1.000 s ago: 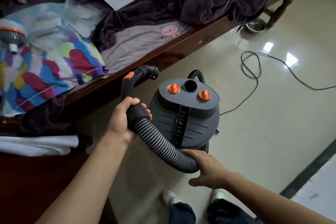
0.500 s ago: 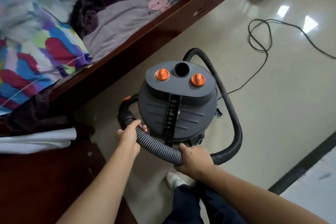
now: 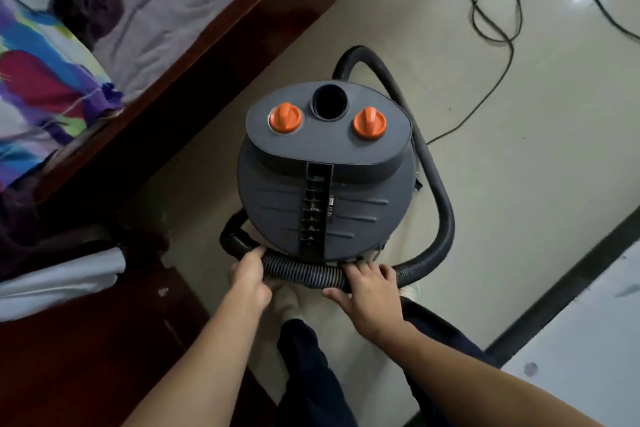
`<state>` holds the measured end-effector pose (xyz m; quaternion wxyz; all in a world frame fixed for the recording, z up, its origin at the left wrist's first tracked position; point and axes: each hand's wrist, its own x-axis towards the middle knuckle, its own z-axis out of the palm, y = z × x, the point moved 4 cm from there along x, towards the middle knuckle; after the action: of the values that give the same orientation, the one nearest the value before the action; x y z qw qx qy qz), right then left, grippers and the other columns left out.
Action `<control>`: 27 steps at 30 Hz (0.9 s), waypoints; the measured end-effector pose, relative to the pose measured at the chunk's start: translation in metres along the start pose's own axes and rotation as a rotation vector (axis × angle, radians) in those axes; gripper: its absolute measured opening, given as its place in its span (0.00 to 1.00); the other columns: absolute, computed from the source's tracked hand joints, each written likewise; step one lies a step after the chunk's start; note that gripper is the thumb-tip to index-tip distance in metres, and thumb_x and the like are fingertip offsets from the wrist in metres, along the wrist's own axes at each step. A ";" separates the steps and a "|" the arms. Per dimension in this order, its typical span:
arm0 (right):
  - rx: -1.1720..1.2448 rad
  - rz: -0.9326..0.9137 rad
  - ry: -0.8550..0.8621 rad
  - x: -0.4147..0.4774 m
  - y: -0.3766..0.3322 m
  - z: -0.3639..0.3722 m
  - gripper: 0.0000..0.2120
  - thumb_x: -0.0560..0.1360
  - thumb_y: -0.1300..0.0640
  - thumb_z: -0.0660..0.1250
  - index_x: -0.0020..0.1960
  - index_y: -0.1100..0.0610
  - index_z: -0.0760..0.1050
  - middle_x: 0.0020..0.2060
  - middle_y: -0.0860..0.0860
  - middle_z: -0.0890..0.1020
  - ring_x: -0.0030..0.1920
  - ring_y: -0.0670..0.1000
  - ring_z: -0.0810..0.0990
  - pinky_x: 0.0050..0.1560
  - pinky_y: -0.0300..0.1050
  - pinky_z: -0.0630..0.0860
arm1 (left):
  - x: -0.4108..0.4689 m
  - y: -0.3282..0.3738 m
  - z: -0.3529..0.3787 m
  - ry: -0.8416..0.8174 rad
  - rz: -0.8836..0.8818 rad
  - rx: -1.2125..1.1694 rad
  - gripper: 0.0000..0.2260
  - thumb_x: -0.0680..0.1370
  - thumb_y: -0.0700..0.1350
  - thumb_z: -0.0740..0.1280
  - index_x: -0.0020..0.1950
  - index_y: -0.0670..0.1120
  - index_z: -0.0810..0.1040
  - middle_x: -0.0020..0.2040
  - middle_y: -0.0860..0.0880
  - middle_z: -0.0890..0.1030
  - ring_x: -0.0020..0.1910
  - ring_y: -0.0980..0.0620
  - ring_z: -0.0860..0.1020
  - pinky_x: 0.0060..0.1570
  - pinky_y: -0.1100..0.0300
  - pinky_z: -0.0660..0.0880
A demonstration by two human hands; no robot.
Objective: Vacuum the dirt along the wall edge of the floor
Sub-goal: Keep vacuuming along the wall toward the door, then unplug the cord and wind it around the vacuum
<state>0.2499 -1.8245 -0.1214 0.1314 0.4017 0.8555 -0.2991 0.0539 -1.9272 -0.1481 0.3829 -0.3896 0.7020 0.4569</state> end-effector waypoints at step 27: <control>0.339 0.609 0.083 0.029 -0.004 -0.021 0.31 0.70 0.32 0.67 0.70 0.42 0.72 0.66 0.48 0.73 0.67 0.53 0.69 0.63 0.52 0.70 | -0.006 0.025 0.033 -0.163 0.151 0.622 0.11 0.78 0.44 0.69 0.53 0.38 0.75 0.39 0.40 0.81 0.30 0.44 0.78 0.29 0.54 0.78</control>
<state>0.2283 -1.7960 -0.1166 0.1110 0.6663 0.6394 -0.3672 0.0398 -1.8879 -0.1437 0.5035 -0.1631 0.8019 0.2773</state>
